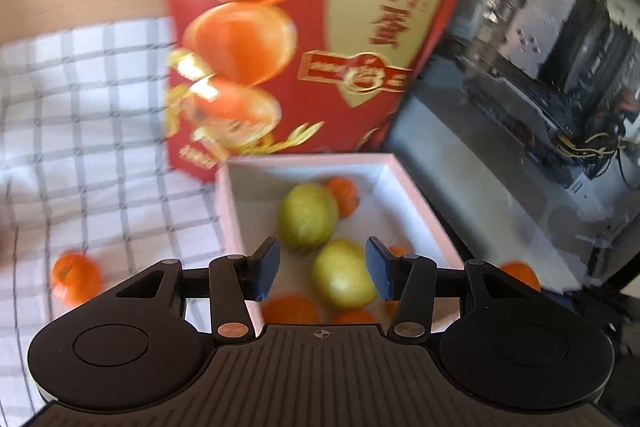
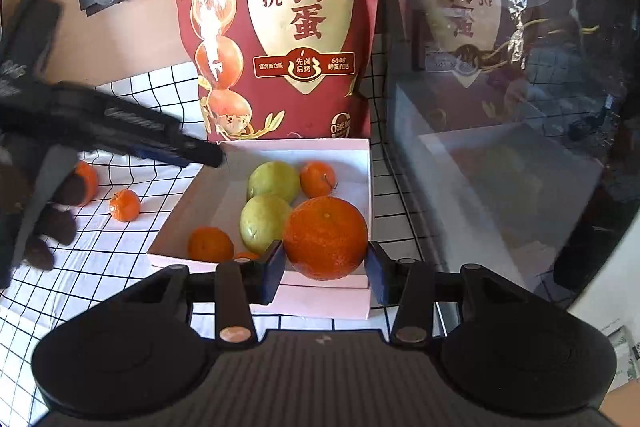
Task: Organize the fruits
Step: 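Lower both tangerines into the pink box and open both grippers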
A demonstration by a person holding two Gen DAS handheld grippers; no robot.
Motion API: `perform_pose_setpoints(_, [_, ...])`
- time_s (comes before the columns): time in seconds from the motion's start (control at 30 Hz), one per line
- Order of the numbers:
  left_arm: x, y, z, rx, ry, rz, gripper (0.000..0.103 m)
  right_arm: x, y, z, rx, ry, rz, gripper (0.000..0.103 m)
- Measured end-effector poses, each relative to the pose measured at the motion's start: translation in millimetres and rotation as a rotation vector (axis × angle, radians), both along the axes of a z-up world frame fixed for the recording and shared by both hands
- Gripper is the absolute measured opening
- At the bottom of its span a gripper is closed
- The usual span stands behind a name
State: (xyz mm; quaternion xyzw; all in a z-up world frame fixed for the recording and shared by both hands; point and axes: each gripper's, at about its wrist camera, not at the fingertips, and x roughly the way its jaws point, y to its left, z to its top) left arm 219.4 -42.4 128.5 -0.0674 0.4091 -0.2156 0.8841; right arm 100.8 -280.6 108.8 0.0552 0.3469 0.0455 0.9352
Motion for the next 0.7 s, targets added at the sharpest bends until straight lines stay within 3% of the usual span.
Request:
perform_pose_setpoints(0.13, [-42, 42, -13, -0.033, 0.025, 0.057, 0.052, 14, 5, -2, -0.005, 0.003, 0.013, 0.043])
perform_pose_setpoints(0.33, [-98, 86, -53, 0.019, 0.152, 0.096, 0.052, 56, 10, -4, 0.001, 0.03, 0.02, 0.043])
perform_pose_setpoints(0.57, [-124, 140, -61, -0.006, 0.169, 0.249, 0.052, 118, 22, -11, -0.079, 0.046, -0.005, 0.044])
perform_pose_setpoints(0.7, [-129, 163, -63, -0.009, 0.165, 0.31, 0.052, 138, 29, -13, -0.043, 0.073, -0.024, 0.047])
